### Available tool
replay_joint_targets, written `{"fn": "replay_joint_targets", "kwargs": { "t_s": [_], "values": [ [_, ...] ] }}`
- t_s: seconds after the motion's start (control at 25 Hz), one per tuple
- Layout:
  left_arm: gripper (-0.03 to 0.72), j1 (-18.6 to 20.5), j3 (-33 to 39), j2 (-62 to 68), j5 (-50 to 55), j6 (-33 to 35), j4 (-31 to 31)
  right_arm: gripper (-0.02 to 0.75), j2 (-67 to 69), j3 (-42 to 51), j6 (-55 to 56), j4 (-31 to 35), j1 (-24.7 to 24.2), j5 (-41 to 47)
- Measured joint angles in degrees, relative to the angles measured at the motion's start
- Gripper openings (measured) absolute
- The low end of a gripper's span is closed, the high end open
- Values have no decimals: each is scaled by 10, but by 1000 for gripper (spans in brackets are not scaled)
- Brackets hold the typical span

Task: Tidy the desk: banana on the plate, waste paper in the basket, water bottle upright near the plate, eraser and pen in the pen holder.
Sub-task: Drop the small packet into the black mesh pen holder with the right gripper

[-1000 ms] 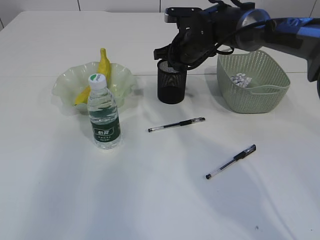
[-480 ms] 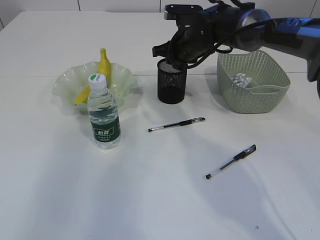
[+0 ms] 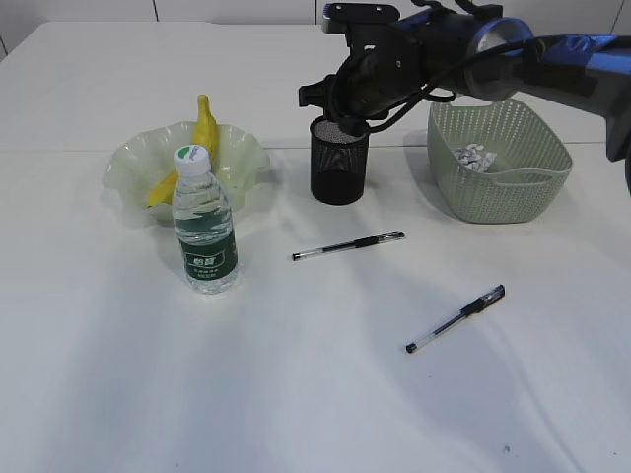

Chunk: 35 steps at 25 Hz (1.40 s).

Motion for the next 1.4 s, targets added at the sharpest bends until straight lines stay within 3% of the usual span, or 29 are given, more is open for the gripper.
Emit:
{"fn": "replay_joint_targets", "kwargs": {
  "t_s": [1.4],
  "values": [
    [589, 0, 0, 0, 0, 0, 0, 337, 0, -1, -1, 0, 0, 0]
  ]
}}
